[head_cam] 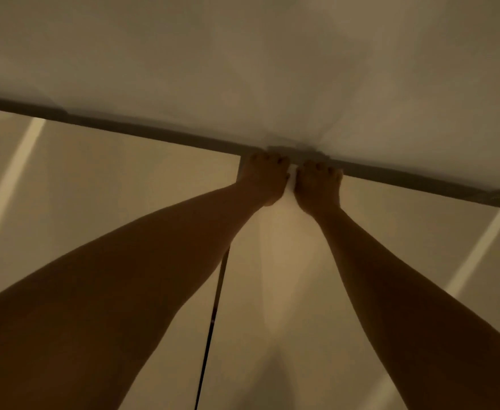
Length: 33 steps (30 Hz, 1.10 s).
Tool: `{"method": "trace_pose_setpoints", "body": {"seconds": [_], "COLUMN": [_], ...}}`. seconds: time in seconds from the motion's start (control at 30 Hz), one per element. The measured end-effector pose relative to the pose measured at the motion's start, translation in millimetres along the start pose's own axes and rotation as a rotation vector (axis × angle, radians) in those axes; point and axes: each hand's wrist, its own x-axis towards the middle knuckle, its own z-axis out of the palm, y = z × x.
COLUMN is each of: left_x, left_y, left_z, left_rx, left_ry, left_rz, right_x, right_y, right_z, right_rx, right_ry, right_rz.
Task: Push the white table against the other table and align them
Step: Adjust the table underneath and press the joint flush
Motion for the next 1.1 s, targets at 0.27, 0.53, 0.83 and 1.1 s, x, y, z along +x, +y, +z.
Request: {"method": "trace_pose_setpoints", "body": {"seconds": [0.27, 0.53, 0.83, 1.1], "left_x": [-73.4, -115.0, -209.0, -283.9], "left_y": [19.0, 102.1, 289.0, 543.4], "left_z": [-13.0, -46.8, -31.0, -34.5], "left_rx": [-0.053, -0.096, -0.398, -0.537], "left_ry": [-0.063, 0.026, 0.021, -0.024], "left_rz": [0.055, 0.122, 0.170, 0.362], "right_x": [-87.6, -167.8, -361.3, -518.3], "right_y": [-20.6, 48.9, 227.6, 372.3], "right_z": [-27.9, -66.8, -71.7, -90.0], "right_rx": [0.256, 0.403, 0.698, 0.609], "right_ry": [-0.088, 0.085, 0.149, 0.188], "right_rz": [-0.016, 0.165, 0.375, 0.507]}}
